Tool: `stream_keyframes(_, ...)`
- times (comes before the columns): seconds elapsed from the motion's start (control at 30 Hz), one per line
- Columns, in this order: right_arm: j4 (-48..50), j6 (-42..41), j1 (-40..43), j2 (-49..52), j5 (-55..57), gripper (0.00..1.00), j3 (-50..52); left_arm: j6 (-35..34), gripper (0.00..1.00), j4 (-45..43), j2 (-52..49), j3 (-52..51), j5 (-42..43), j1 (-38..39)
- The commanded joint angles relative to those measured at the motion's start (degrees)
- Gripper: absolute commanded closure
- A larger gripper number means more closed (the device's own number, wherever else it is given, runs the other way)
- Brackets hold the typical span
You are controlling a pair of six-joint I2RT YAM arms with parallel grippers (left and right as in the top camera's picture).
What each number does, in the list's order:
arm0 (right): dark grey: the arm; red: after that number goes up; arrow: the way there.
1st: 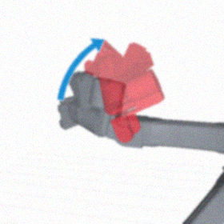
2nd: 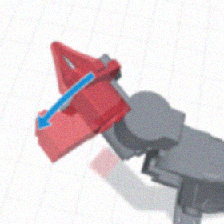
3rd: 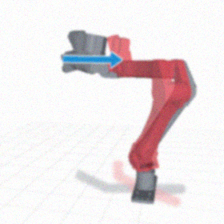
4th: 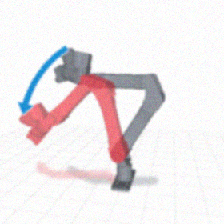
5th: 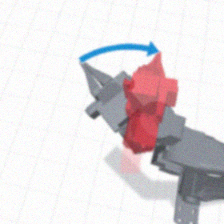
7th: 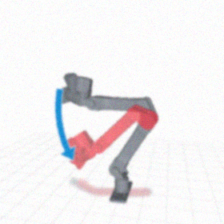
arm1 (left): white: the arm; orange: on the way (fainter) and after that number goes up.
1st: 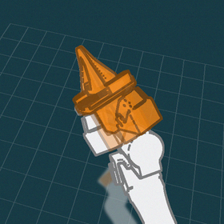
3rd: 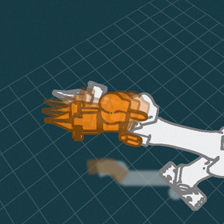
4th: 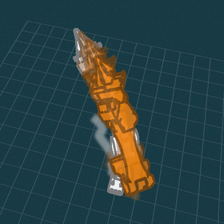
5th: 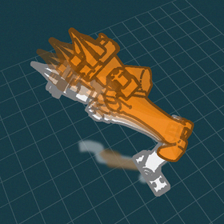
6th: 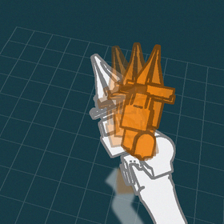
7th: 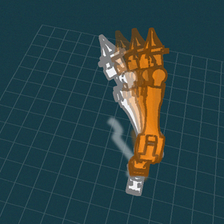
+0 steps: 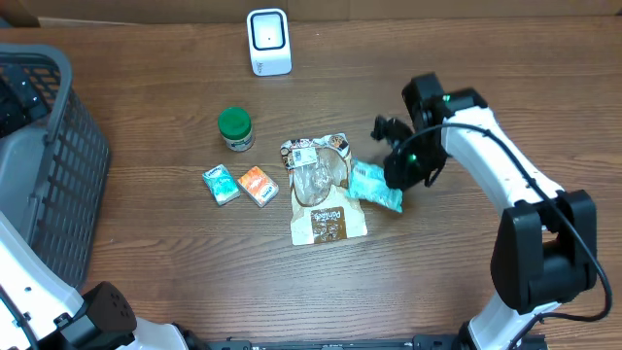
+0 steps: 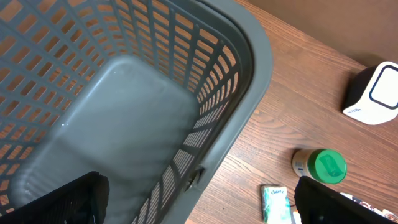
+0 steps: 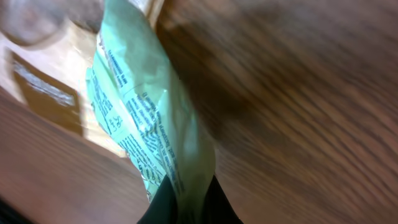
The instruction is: Scan the item barcode
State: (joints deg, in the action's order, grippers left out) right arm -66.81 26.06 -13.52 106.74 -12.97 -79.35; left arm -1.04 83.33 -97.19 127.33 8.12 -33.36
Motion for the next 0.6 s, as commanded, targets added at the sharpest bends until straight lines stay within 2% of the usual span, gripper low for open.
stream_keyframes(0.0,3.1,3.7,2.0,-0.1,0.8,0.83,1.8,1.3,0.01,0.0,0.5,0.3,0.3,0.4)
stream_keyframes(0.03,4.3,1.1,2.8,-0.1,0.9,0.64,1.7,1.3,0.0,0.0,0.5,0.3,0.3,0.4)
stream_keyframes(0.1,6.3,-5.9,4.7,-0.1,1.0,0.0,1.0,1.3,0.0,0.0,0.5,0.3,0.3,0.4)
stream_keyframes(0.27,6.3,-23.5,10.1,-0.1,-3.9,0.0,-1.5,1.3,0.01,0.0,0.5,0.3,0.3,0.4)
stream_keyframes(0.4,3.2,-31.6,13.5,-0.1,-12.4,0.03,-0.1,1.3,0.0,0.0,0.5,0.3,0.3,0.4)
stream_keyframes(0.57,3.4,-39.1,12.8,-0.1,-14.1,0.23,6.3,1.3,0.0,0.0,0.5,0.3,0.3,0.4)
